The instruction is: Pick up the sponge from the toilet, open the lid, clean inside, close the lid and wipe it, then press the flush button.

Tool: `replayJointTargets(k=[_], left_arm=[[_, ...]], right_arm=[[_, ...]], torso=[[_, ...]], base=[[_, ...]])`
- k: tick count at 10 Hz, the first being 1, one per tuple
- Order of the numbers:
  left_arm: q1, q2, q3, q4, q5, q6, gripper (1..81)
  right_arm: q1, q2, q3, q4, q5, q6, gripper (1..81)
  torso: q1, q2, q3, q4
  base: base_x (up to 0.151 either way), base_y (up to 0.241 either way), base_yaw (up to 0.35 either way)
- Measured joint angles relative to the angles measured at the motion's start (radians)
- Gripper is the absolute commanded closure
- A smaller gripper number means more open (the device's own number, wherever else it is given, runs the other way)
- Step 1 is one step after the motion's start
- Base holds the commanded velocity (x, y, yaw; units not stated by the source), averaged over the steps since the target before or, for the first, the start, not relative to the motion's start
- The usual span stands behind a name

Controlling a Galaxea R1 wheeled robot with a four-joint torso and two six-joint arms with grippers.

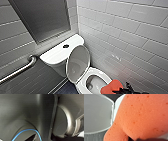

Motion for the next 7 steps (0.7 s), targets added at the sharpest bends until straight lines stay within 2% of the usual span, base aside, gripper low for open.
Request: replayJointTargets(k=[5, 7], left_arm=[[0.000, 0.000, -0.001, 0.000, 0.001, -0.001, 1.0], [-0.001, 0.000, -0.001, 0.000, 0.002, -0.001, 1.0]], right_arm=[[0.153, 0.327, -0.413, -0.072, -0.226, -0.001, 81.1], [0.209, 0.454, -0.519, -0.106, -0.305, -0.001, 81.1]], torso=[[0.000, 0.000, 0.000, 0.000], [0.000, 0.000, 0.000, 0.000]], base=[[0.000, 0.000, 0.000], [0.000, 0.000, 0.000]])
